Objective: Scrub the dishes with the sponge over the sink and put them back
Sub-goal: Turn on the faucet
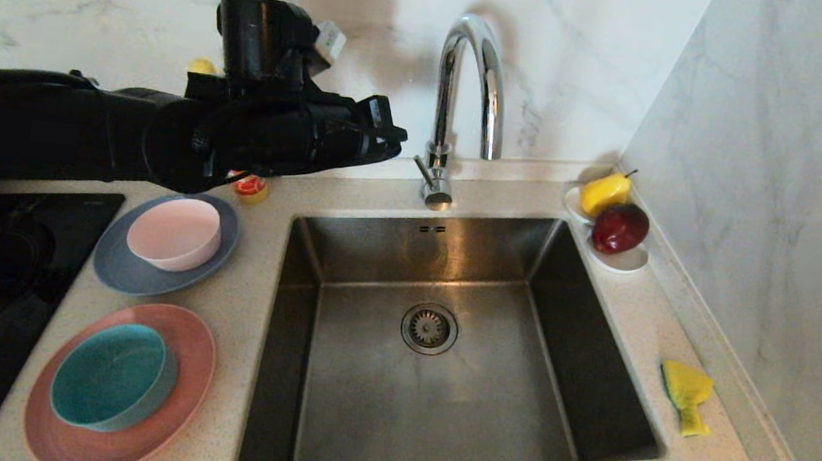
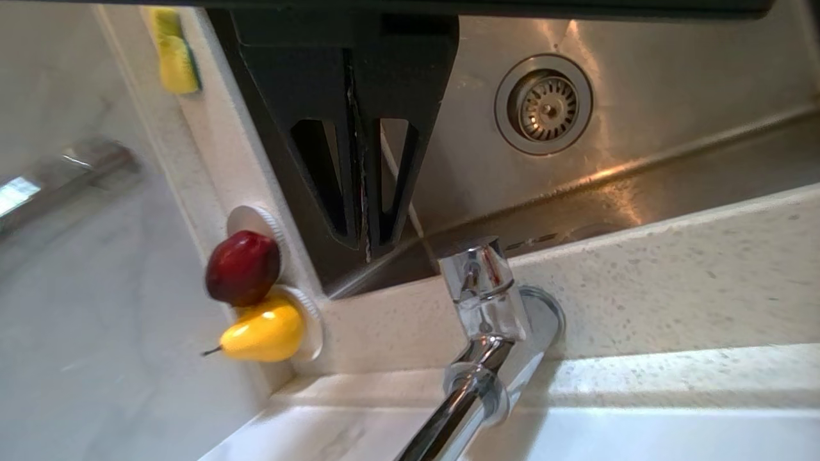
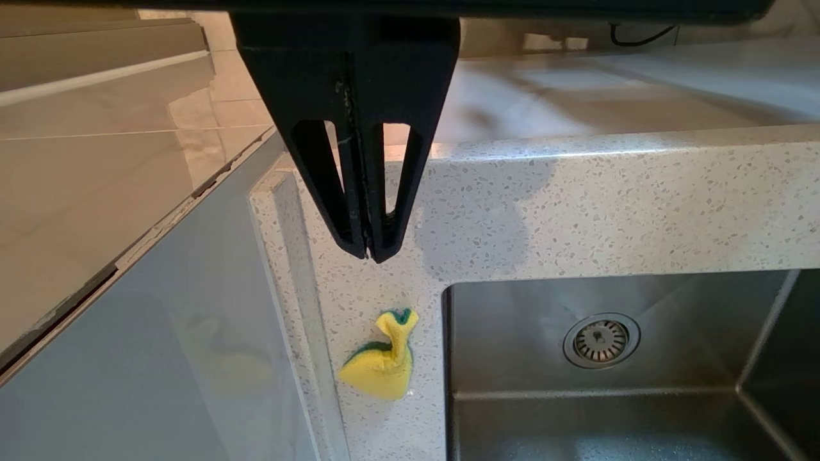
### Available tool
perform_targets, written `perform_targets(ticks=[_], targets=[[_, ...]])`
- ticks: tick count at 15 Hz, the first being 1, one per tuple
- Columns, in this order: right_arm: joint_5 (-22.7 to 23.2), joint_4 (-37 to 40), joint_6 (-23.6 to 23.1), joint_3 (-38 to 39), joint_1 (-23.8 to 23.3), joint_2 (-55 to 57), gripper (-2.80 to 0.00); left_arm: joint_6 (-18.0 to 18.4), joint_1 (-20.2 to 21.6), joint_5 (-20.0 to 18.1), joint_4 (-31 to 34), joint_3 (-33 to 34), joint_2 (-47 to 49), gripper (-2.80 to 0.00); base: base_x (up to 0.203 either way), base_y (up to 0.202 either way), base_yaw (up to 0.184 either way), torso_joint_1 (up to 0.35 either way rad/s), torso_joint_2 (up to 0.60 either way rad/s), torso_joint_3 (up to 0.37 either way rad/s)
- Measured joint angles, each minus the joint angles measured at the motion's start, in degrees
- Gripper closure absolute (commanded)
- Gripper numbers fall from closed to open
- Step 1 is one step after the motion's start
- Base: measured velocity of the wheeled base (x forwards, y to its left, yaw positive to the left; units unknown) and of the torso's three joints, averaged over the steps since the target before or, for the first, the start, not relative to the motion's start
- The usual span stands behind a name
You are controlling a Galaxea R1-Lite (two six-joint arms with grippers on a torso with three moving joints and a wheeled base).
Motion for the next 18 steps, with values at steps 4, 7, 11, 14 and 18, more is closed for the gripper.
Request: perform_targets(ticks=[4,7,11,14,18], targets=[[0.0,0.0,0.0,0.0,0.0,0.0,0.0,0.0,0.0,0.2,-0.1,-4.1,4.6,0.0,0.0,0.0,0.0,0.0,0.0,0.0],[0.0,0.0,0.0,0.0,0.0,0.0,0.0,0.0,0.1,0.3,-0.1,-7.0,7.2,0.0,0.0,0.0,0.0,0.0,0.0,0.0],[0.0,0.0,0.0,0.0,0.0,0.0,0.0,0.4,0.1,0.5,-0.1,-10.1,10.2,0.0,0.0,0.0,0.0,0.0,0.0,0.0],[0.0,0.0,0.0,0.0,0.0,0.0,0.0,0.6,0.4,0.6,-0.6,-11.9,12.2,0.0,0.0,0.0,0.0,0.0,0.0,0.0],[0.0,0.0,0.0,0.0,0.0,0.0,0.0,0.8,1.2,0.7,-2.9,-12.2,13.7,0.0,0.0,0.0,0.0,0.0,0.0,0.0]])
